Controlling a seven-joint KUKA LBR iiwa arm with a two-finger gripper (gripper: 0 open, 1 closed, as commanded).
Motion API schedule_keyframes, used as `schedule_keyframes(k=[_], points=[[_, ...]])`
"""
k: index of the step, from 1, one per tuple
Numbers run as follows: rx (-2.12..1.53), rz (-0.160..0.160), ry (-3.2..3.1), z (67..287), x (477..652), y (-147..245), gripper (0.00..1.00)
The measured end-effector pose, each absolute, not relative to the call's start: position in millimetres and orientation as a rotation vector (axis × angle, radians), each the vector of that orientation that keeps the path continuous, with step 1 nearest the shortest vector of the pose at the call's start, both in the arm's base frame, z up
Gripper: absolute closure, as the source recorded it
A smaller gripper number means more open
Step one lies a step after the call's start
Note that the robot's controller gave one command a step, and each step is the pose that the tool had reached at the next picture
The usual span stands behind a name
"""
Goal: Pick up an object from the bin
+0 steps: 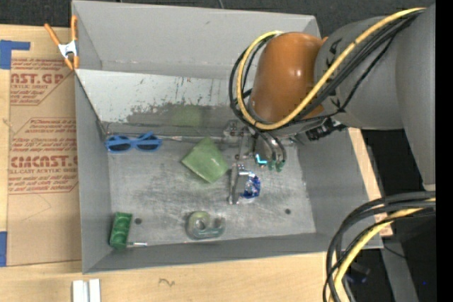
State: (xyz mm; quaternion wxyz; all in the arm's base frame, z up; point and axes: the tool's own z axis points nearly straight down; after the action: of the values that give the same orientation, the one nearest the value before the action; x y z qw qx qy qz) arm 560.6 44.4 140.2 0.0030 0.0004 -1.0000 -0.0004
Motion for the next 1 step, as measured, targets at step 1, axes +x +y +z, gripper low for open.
schedule_keyframes(k=[1], points=[[-0.572, 0.000, -3.085, 90.1, 559.1, 54.5, 0.00]])
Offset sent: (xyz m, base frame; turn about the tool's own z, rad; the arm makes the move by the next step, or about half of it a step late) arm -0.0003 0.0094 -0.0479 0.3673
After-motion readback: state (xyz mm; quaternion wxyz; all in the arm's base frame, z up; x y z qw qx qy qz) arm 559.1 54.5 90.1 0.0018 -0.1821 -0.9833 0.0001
